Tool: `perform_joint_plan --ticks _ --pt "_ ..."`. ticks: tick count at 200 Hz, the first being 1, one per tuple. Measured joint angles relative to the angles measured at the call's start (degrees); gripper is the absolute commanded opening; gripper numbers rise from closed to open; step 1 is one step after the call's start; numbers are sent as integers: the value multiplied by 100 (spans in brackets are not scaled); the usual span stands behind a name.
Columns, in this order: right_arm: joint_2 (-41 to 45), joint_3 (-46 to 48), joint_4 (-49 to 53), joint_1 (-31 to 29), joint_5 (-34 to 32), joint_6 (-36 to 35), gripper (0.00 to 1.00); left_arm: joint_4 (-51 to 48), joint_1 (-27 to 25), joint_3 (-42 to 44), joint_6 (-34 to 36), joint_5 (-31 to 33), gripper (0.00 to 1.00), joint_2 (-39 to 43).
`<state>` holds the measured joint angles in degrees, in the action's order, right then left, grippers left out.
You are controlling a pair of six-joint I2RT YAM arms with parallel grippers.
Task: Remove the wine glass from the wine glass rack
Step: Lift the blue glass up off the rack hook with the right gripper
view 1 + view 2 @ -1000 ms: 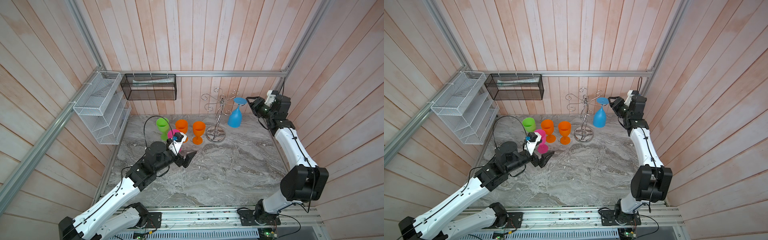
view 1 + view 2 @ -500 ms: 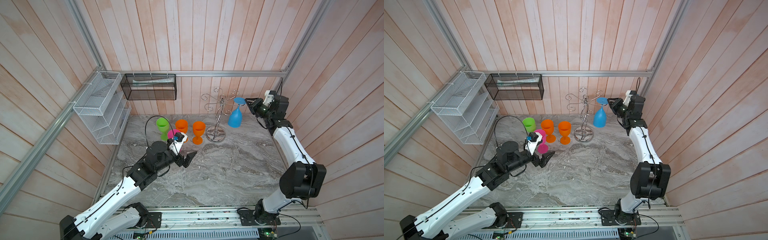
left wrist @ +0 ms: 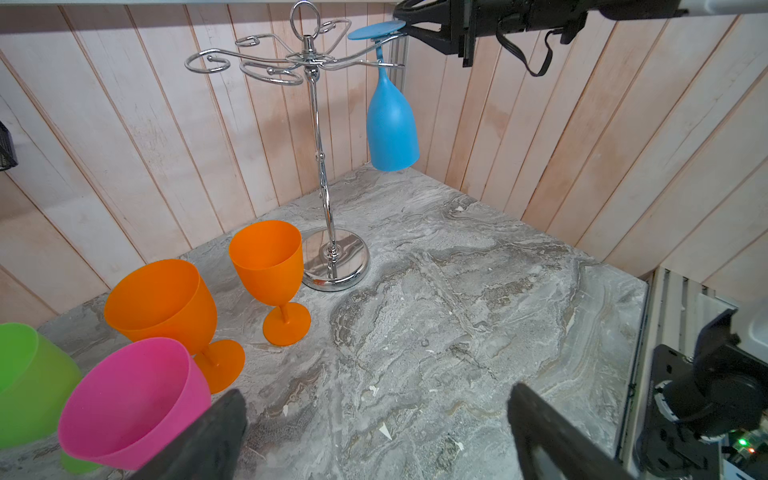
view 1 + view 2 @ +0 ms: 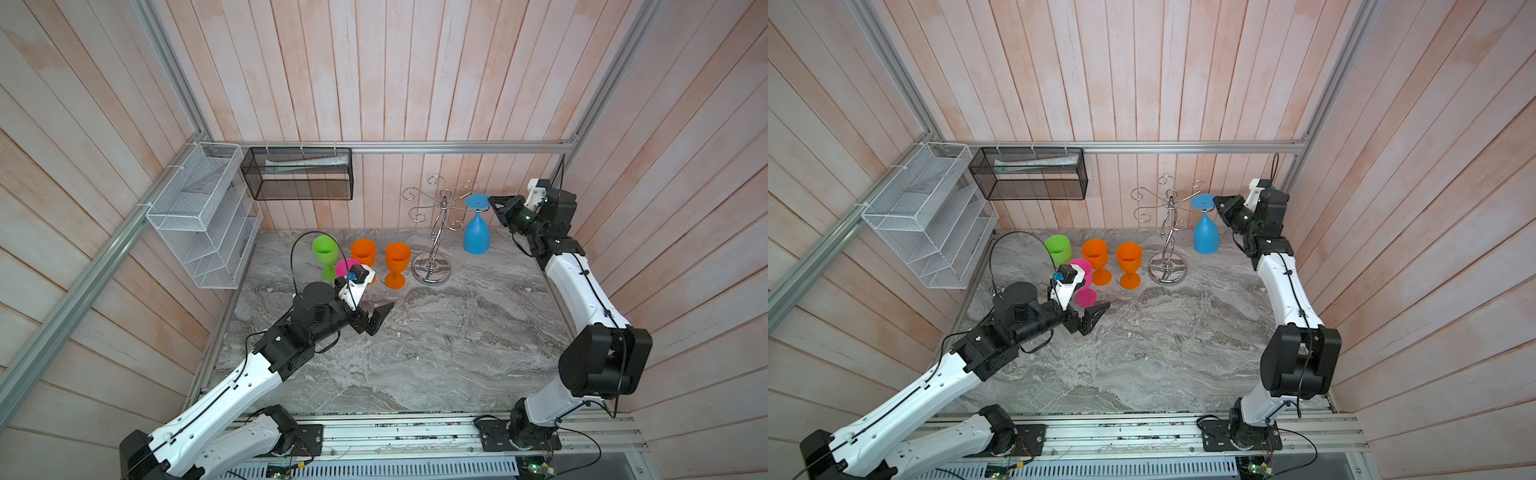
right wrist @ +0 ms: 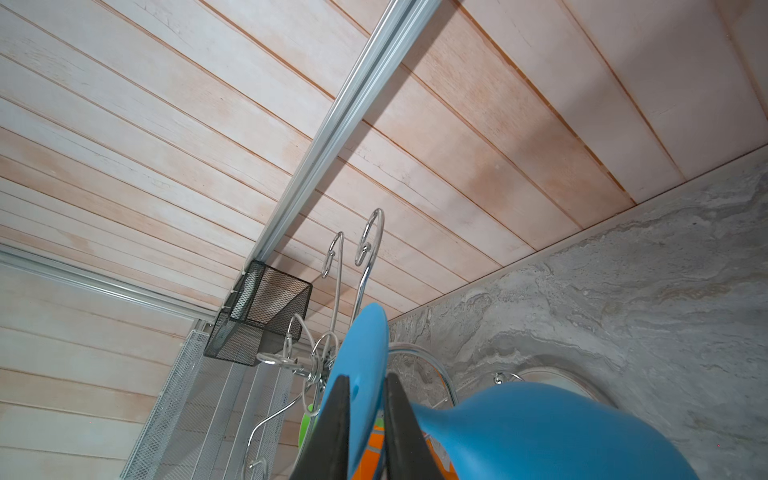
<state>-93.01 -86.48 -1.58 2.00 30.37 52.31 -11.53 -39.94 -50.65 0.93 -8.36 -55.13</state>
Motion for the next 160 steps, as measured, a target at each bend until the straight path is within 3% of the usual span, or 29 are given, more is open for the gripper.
perform_joint_plan --ticks 83,160 --pt "-55 -170 7 -52 -28 7 0 0 0 0 0 0 99 0" --pt "-52 -160 -33 -52 -28 164 0 0 0 0 -2 0 100 0"
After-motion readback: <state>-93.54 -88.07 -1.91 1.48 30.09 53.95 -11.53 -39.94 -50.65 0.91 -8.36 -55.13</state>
